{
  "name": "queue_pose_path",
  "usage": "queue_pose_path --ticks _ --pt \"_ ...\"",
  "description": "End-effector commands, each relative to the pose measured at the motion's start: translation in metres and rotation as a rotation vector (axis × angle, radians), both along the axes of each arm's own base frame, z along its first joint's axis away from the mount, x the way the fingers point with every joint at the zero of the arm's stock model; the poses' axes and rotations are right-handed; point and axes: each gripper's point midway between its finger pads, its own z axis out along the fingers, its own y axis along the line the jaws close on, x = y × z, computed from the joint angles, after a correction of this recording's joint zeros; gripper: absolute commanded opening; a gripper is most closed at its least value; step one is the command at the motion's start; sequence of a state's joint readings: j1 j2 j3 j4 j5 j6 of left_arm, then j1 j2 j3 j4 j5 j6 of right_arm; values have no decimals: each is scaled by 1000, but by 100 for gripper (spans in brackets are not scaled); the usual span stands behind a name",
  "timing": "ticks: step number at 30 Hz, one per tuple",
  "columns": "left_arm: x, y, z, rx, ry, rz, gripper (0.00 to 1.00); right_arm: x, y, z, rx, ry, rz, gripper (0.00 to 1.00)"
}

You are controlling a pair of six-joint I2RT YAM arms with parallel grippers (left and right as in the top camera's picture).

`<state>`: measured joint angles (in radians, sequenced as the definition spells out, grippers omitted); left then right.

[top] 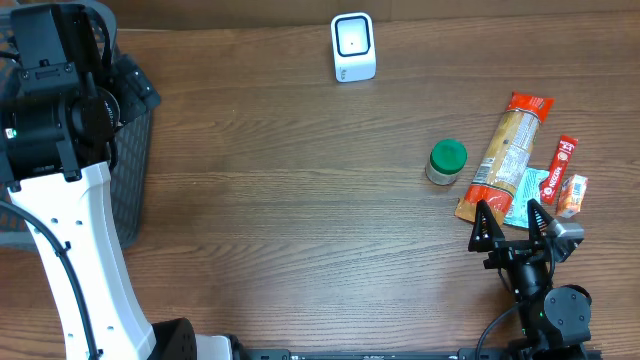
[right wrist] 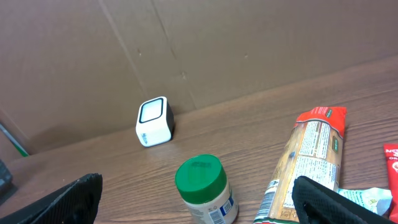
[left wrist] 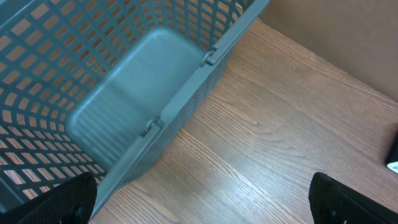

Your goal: Scan the item barcode

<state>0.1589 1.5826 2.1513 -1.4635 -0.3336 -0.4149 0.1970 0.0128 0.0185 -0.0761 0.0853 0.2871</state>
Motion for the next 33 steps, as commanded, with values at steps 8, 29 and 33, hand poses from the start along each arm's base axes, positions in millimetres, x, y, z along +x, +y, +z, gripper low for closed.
queue_pose_path --ticks 8,29,33 --pt "-47 -5 52 37 -165 2 100 0 -1 -2 -7 -3 -4 100" --pt "-222 -33 -51 32 -117 6 100 0 -1 -2 -7 -3 -4 100" --pt "-215 -36 -75 18 -182 -5 100 0 -1 -2 -7 -3 -4 100"
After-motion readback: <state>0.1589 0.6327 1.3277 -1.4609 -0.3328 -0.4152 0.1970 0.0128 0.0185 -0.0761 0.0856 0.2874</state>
